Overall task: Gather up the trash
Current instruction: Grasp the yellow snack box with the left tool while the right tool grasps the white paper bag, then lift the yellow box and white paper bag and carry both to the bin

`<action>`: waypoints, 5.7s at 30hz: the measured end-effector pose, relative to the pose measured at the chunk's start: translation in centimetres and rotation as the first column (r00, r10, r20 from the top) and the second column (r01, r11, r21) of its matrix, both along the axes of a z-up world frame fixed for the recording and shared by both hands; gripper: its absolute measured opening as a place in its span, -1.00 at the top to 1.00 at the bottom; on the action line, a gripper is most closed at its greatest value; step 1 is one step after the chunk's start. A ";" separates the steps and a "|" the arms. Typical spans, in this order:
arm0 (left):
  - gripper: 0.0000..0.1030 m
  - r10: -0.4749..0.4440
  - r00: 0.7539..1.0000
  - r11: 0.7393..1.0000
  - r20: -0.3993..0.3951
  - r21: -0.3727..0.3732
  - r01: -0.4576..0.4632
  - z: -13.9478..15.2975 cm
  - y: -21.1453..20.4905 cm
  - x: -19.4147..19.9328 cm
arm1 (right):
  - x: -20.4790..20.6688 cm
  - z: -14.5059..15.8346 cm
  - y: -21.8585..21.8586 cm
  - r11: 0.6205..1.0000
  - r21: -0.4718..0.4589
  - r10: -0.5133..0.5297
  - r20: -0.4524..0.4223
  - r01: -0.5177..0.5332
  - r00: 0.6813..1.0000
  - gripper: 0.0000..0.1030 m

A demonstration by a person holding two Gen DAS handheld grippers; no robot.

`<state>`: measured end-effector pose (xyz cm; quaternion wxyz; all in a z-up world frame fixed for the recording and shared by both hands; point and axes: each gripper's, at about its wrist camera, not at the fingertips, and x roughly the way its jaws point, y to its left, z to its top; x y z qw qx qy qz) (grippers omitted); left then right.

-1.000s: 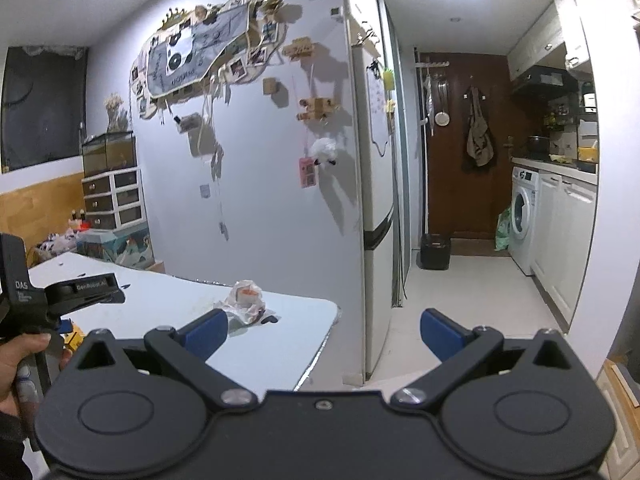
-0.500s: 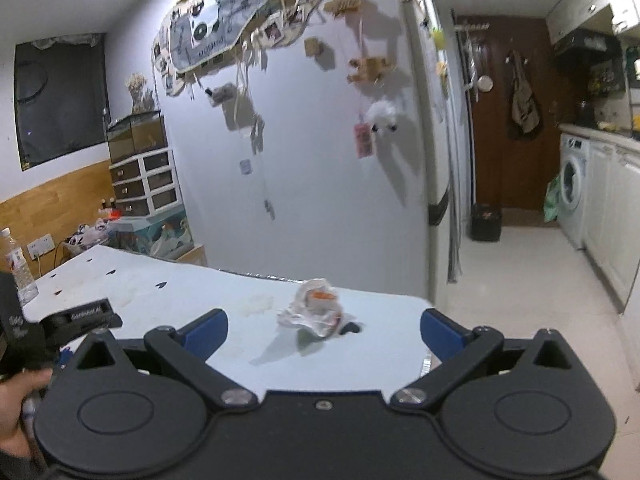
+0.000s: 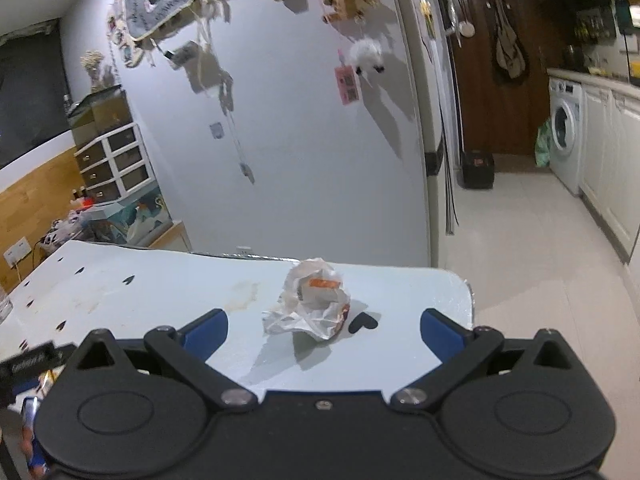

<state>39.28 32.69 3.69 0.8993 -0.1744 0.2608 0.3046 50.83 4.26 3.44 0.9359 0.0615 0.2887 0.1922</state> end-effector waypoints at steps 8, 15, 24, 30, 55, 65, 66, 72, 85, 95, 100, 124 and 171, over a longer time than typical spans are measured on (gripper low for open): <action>-0.79 -0.111 0.994 0.993 -0.008 0.037 0.111 -0.4 -1.1 0.2 | 4.2 -1.8 3.3 0.999 -0.051 -0.002 0.018 0.003 1.000 -0.99; -0.41 -0.258 0.964 0.960 -0.065 0.097 0.263 -1.1 -3.5 1.3 | 7.2 -3.2 5.1 0.998 -0.061 -0.001 0.027 0.003 1.000 -0.80; -0.09 -0.433 0.896 0.892 -0.102 0.095 0.442 -1.7 -6.0 2.0 | 7.1 -5.4 6.5 0.988 -0.152 0.033 -0.027 -0.037 0.999 -0.08; -0.11 -0.505 0.859 0.859 -0.080 0.051 0.510 -1.5 -6.2 1.6 | 4.5 -5.5 5.8 0.966 -0.233 0.105 -0.042 -0.112 0.994 0.10; 0.28 -0.527 0.842 0.846 -0.118 0.020 0.532 -1.9 -6.3 1.1 | -7.5 -3.2 -1.1 0.978 -0.112 0.178 0.012 -0.176 0.984 0.47; 0.30 -0.559 0.827 0.819 -0.057 0.119 0.562 1.4 -10.7 -0.2 | -9.3 -1.3 -3.5 0.989 -0.090 0.128 0.080 -0.120 0.989 0.47; 0.30 -0.562 0.826 0.818 -0.051 0.118 0.564 1.6 -11.2 -0.4 | -9.6 -1.1 -3.9 0.989 -0.095 0.122 0.088 -0.114 0.989 0.47; 0.30 -0.579 0.815 0.805 -0.024 0.141 0.576 2.7 -15.0 -2.7 | -11.8 0.1 -7.2 0.992 -0.097 0.086 0.115 -0.075 0.990 0.47; 0.30 -0.648 0.761 0.748 -0.017 0.176 0.640 4.7 -23.9 -8.2 | -17.6 2.0 -15.2 0.996 -0.087 -0.008 0.142 0.020 0.990 0.47; 0.30 -0.688 0.726 0.710 -0.023 0.188 0.679 5.0 -29.8 -12.0 | -22.6 2.3 -21.0 0.990 -0.078 -0.101 0.156 0.114 0.983 0.46; 0.30 -0.702 0.713 0.700 -0.012 0.177 0.692 4.5 -32.3 -13.4 | -24.8 2.1 -23.4 0.985 -0.083 -0.136 0.155 0.150 0.979 0.46; 0.30 -0.806 0.581 0.583 -0.112 0.025 0.812 -5.5 -43.9 -12.0 | -26.8 -8.1 -32.8 0.931 -0.122 -0.348 -0.023 0.343 0.937 0.46; 0.28 -0.783 0.395 0.613 -0.481 -0.483 0.626 -37.9 -44.0 3.1 | -12.5 -36.4 -33.6 0.929 -0.333 -0.342 -0.615 0.158 0.711 0.37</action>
